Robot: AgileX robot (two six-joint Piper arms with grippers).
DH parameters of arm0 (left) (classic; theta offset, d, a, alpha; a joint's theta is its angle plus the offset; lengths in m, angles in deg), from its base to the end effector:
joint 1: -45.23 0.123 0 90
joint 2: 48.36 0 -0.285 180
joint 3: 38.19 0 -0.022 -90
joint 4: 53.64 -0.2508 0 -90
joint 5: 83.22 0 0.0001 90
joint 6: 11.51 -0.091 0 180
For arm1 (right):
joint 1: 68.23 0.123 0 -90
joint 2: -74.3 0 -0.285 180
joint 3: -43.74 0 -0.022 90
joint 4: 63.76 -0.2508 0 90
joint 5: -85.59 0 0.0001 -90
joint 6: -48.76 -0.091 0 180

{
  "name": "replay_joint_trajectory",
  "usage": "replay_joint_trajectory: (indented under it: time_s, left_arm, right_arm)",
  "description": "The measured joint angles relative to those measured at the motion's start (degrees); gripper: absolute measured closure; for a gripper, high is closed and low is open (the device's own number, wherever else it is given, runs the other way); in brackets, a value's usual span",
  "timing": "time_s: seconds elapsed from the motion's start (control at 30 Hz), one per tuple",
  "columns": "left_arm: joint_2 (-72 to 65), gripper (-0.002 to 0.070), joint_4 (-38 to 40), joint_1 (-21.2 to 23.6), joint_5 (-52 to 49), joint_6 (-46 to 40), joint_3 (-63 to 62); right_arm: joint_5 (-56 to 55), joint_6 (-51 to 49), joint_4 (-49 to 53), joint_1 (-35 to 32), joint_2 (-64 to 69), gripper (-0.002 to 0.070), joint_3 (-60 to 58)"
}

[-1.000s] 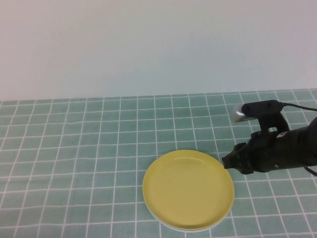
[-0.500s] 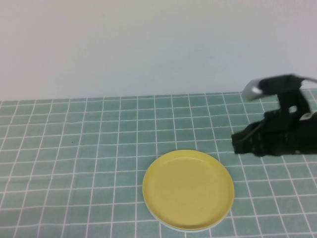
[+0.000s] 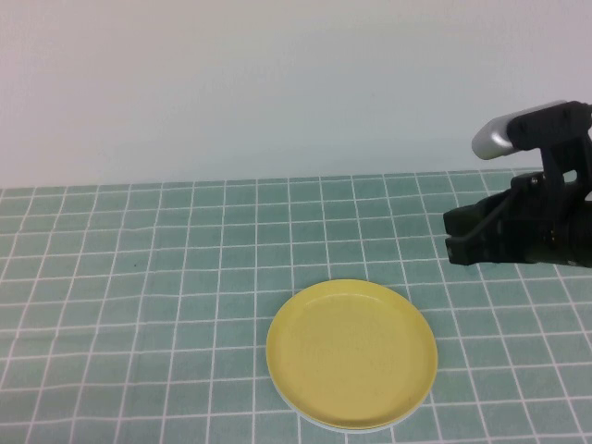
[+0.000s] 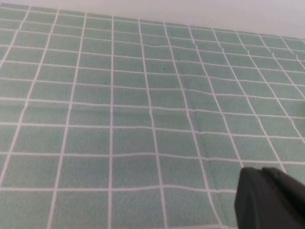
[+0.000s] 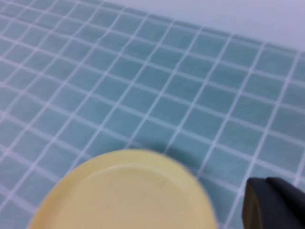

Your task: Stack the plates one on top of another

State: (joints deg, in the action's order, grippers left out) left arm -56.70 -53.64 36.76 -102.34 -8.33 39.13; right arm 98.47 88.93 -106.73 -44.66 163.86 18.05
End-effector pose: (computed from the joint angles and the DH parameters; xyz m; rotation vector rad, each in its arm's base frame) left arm 0.0538 -0.0080 0.1819 0.0845 1.8292 -0.1432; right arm 0.2766 0.1358 0.2696 -0.4964 2.1434 0.4191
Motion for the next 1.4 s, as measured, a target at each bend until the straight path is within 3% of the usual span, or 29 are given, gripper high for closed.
replay_joint_trajectory:
  time_s: [0.23,0.47,0.67,1.13,1.4]
  left_arm:
    - [0.0,0.0676,0.0,0.0,0.0,0.0,0.0]
    - [0.0,0.0676,0.0,0.0,0.0,0.0,0.0]
    - [0.0,0.0676,0.0,0.0,0.0,0.0,0.0]
    - [0.0,0.0676,0.0,0.0,0.0,0.0,0.0]
    - [0.0,0.0676,0.0,0.0,0.0,0.0,0.0]
  right_arm:
    - [-9.7,4.6,0.3,0.0,1.9,0.0676,-0.2]
    - [-7.7,10.5,0.3,0.0,-1.8,0.0676,-1.0]
    - [-10.8,11.8,-0.2,-1.6,-13.2,0.0676,-7.1]
    - [-13.5,11.8,-0.6,-13.0,-53.0,0.0676,-27.5]
    - [-20.2,11.8,-0.9,-13.8,-62.3,0.0676,-32.5]
